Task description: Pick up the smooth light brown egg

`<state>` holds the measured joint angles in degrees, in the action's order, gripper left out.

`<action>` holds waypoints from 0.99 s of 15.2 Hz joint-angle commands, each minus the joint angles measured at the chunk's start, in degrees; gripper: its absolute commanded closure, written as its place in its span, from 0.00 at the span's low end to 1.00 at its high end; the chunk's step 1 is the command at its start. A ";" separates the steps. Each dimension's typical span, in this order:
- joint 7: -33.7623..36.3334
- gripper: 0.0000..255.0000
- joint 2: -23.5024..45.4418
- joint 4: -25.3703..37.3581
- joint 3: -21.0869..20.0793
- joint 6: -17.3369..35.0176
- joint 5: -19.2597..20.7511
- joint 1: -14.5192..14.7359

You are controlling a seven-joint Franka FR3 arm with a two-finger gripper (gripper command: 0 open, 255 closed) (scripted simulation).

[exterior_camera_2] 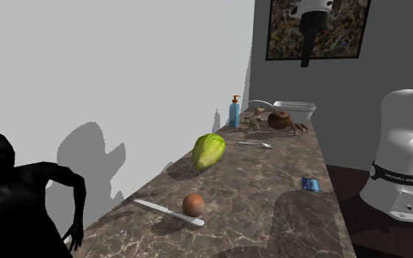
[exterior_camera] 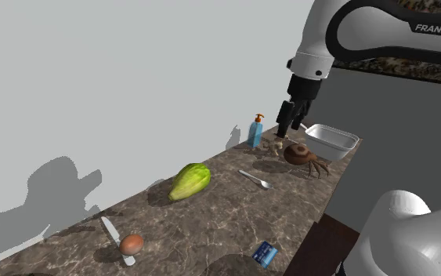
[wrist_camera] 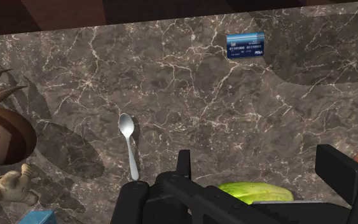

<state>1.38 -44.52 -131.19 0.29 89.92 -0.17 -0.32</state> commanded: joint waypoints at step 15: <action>12.21 0.00 14.42 -5.15 -13.60 21.83 -4.01 4.05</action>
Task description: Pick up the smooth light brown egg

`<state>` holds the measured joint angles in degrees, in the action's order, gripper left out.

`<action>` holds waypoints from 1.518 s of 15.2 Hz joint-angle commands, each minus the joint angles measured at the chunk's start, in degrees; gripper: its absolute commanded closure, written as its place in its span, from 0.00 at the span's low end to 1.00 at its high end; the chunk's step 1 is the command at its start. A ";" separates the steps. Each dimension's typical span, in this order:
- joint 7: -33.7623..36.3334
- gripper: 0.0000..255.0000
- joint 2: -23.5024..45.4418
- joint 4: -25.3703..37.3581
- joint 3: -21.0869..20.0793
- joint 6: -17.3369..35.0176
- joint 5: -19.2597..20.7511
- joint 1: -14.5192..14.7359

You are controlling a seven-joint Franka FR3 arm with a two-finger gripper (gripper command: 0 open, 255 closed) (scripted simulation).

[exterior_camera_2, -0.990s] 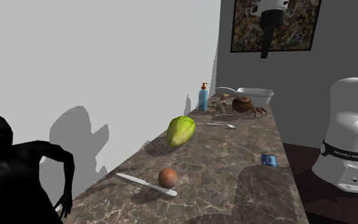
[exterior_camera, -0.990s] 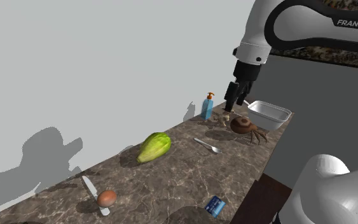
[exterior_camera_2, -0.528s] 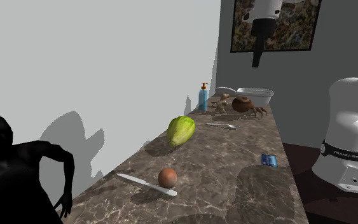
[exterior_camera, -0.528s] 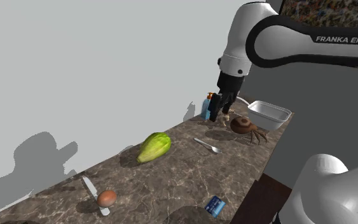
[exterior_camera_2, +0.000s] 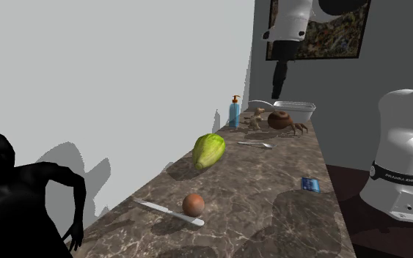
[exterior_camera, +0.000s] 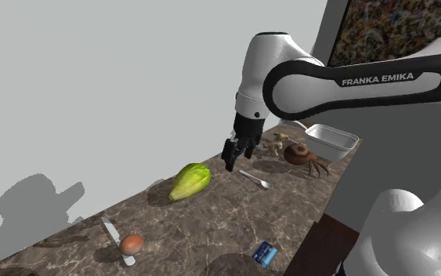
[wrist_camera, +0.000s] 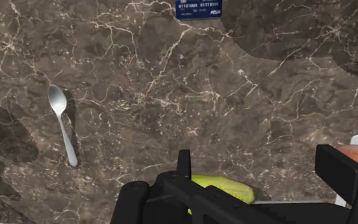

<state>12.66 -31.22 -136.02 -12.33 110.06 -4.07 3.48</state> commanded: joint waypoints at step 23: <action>32.51 0.00 48.76 23.69 -14.59 21.15 26.06 6.81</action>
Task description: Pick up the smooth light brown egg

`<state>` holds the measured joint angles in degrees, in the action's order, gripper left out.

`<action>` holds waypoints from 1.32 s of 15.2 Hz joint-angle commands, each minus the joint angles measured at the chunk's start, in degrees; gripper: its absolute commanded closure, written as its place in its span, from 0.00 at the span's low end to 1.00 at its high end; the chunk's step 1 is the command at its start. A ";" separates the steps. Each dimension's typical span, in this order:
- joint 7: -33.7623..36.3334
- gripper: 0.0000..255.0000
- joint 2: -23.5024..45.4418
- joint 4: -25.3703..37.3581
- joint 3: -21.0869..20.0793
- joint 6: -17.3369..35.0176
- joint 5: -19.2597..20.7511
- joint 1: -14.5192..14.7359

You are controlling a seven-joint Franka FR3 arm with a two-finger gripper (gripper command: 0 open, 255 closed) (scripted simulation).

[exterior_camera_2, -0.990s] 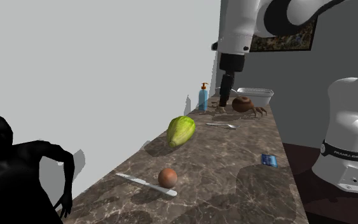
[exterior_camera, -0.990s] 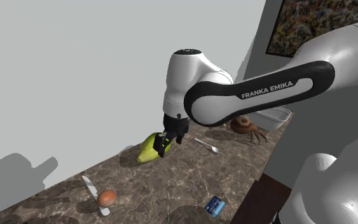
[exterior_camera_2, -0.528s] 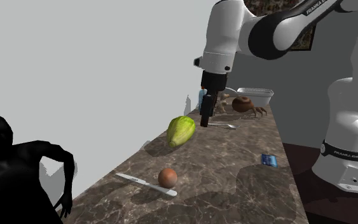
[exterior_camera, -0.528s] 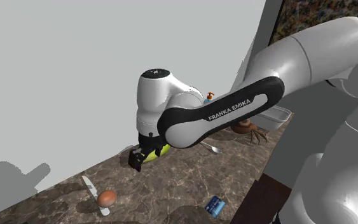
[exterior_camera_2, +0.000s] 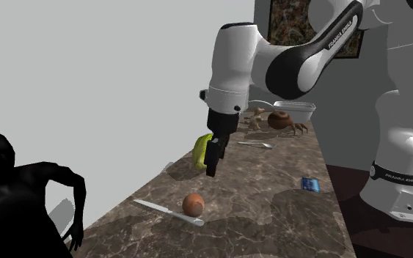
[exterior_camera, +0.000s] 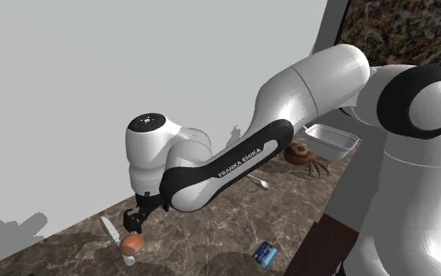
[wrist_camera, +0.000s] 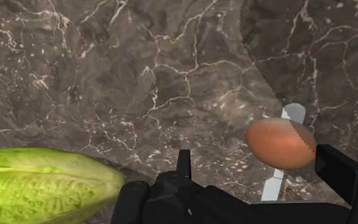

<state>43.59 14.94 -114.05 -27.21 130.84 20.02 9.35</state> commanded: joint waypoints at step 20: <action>8.21 1.00 17.70 12.19 4.19 2.94 10.71 7.74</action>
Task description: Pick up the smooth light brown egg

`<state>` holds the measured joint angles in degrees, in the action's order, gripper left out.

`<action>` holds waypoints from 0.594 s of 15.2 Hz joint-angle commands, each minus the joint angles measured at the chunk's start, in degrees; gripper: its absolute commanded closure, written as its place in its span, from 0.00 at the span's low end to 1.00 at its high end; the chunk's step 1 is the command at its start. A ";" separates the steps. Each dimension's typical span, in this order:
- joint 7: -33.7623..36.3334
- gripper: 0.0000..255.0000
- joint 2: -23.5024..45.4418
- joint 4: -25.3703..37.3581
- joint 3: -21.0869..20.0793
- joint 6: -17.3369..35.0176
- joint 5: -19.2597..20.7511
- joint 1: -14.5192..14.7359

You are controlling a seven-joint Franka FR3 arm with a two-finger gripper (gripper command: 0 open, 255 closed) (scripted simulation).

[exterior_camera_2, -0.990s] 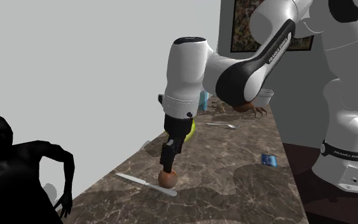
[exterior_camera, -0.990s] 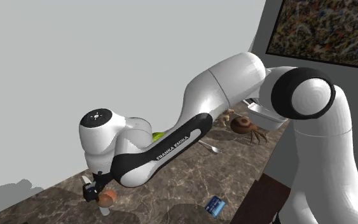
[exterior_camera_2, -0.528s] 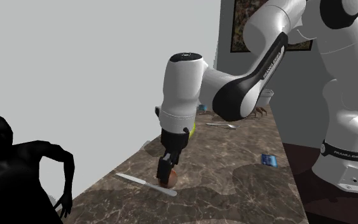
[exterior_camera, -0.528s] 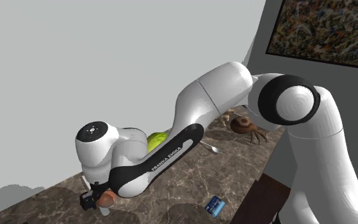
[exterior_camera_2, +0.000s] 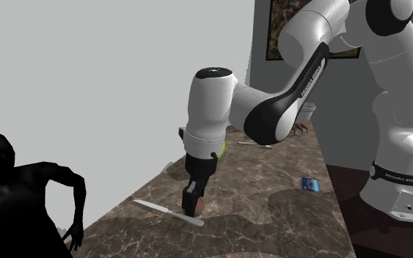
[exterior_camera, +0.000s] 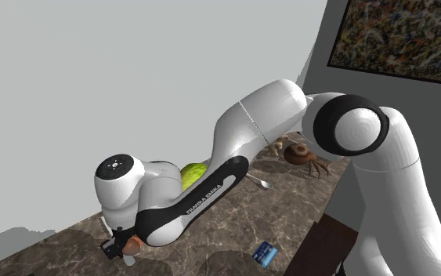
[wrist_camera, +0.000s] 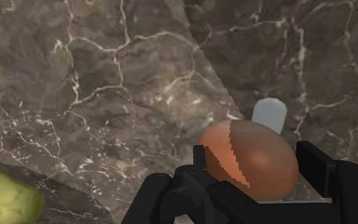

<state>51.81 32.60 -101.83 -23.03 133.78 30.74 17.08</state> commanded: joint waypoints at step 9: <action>-1.02 1.00 -1.94 0.04 -0.86 -1.87 -1.30 -0.54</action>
<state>51.07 31.06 -101.89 -23.70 132.37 29.74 16.69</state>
